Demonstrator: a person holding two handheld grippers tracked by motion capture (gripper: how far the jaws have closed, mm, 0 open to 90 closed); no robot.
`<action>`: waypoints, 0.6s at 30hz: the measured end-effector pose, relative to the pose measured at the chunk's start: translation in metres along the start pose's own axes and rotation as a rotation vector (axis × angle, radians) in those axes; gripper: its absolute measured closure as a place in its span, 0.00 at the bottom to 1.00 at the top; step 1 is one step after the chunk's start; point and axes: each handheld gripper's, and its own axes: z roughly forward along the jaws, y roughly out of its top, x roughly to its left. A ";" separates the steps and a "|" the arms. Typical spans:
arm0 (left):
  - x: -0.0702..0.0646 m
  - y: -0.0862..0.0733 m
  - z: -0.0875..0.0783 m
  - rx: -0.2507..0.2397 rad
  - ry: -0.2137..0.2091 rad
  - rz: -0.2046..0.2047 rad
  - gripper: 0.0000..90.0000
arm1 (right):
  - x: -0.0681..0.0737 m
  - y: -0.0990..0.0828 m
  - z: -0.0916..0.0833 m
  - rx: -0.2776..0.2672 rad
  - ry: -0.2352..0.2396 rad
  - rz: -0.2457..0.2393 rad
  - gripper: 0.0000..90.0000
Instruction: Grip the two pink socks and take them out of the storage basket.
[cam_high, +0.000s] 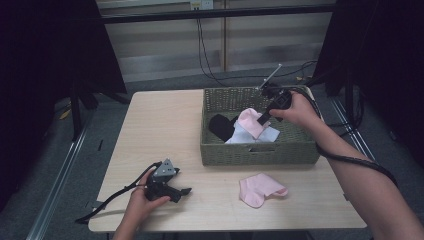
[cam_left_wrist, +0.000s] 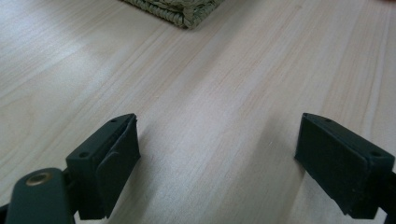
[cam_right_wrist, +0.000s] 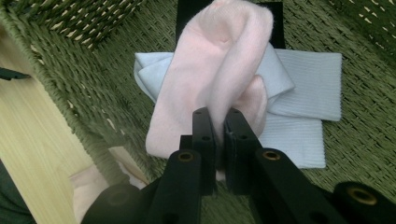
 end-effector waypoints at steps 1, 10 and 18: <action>0.000 0.000 0.000 0.000 0.000 0.000 0.14 | 0.001 0.001 -0.001 0.001 -0.002 -0.006 0.94; 0.000 0.000 0.000 0.000 0.001 0.000 0.14 | 0.008 0.003 -0.013 0.008 0.003 -0.028 0.94; 0.000 0.000 0.000 0.000 0.001 0.000 0.14 | 0.013 0.002 -0.024 0.015 0.006 -0.069 0.94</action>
